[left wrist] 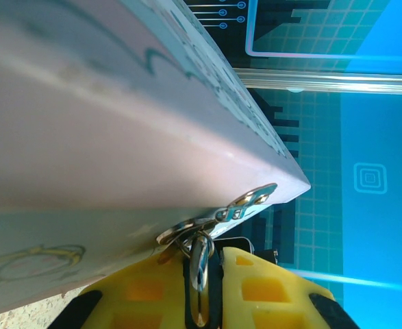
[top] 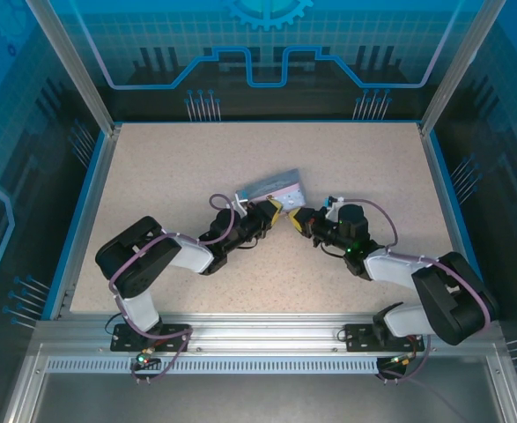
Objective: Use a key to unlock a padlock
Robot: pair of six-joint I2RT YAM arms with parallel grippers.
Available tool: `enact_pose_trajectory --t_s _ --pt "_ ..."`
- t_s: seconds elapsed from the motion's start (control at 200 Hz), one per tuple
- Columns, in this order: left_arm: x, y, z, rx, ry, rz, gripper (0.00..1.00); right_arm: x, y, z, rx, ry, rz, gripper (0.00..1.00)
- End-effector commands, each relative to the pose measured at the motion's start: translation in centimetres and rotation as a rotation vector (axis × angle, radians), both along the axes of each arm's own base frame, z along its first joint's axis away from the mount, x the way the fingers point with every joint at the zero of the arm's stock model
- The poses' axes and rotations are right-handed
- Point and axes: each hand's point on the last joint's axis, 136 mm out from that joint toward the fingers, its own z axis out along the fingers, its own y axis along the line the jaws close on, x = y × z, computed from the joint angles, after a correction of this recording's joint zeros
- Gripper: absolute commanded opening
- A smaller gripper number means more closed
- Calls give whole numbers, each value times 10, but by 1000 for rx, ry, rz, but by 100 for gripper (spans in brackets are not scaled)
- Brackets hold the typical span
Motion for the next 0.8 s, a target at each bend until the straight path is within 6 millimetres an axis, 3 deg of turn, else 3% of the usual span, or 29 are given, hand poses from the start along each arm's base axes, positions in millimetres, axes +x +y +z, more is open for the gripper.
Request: enact_pose_trajectory --t_s 0.0,0.795 --pt "4 -4 31 -98 -67 10 0 7 8 15 21 -43 3 0" --pt "3 -7 31 -111 -68 2 0 13 17 6 25 -36 20 0"
